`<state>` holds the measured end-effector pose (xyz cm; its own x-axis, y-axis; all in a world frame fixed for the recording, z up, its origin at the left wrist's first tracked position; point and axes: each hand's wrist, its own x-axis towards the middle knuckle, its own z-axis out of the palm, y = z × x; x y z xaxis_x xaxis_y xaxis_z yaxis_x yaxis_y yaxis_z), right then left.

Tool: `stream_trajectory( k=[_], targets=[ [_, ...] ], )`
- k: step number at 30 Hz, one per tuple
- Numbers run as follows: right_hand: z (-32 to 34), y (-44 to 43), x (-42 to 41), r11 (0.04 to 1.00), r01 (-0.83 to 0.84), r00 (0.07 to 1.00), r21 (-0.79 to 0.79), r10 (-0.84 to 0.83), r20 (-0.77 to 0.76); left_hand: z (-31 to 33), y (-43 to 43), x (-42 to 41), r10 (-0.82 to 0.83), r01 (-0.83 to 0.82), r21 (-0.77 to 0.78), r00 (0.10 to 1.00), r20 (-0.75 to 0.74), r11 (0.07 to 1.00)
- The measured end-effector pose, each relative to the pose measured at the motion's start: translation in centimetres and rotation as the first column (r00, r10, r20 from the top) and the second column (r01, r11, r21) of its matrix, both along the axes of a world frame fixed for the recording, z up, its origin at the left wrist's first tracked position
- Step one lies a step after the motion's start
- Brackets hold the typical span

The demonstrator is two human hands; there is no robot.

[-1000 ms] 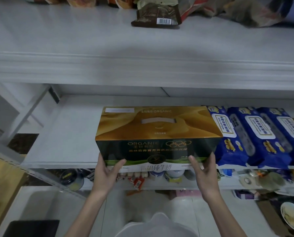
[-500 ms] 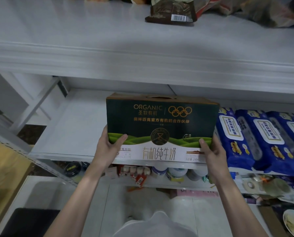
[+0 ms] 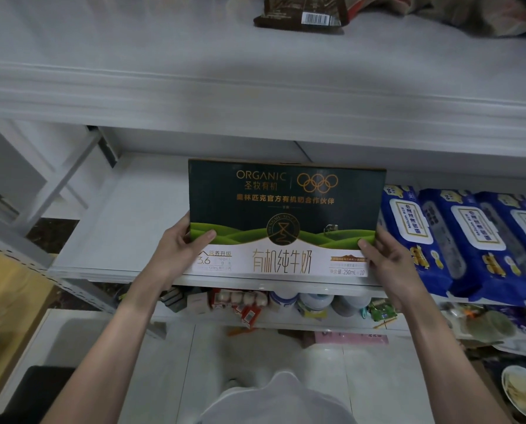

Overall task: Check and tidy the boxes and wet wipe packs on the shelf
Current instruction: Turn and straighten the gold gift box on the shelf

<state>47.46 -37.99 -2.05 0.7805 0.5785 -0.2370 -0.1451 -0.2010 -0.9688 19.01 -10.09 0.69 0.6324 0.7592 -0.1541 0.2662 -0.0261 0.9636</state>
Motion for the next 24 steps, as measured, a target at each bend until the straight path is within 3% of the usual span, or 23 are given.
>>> stream_trajectory(
  k=[9,17,24],
  targets=[
    [0.1,0.1,-0.3,1.000,-0.007,1.000,0.012,0.007,0.019,0.2,0.0,0.1,-0.014,0.015,0.018,1.000,-0.020,1.000],
    [1.0,-0.5,-4.4,1.000,0.019,0.989,-0.025,-0.015,0.145,-1.2,-1.3,-1.5,-0.041,0.044,0.105,0.999,-0.035,0.993],
    [-0.4,-1.3,-8.0,0.998,0.066,0.992,0.016,-0.068,0.108,-2.5,-3.7,-2.1,-0.001,0.006,0.128,0.999,-0.038,0.992]
  ],
)
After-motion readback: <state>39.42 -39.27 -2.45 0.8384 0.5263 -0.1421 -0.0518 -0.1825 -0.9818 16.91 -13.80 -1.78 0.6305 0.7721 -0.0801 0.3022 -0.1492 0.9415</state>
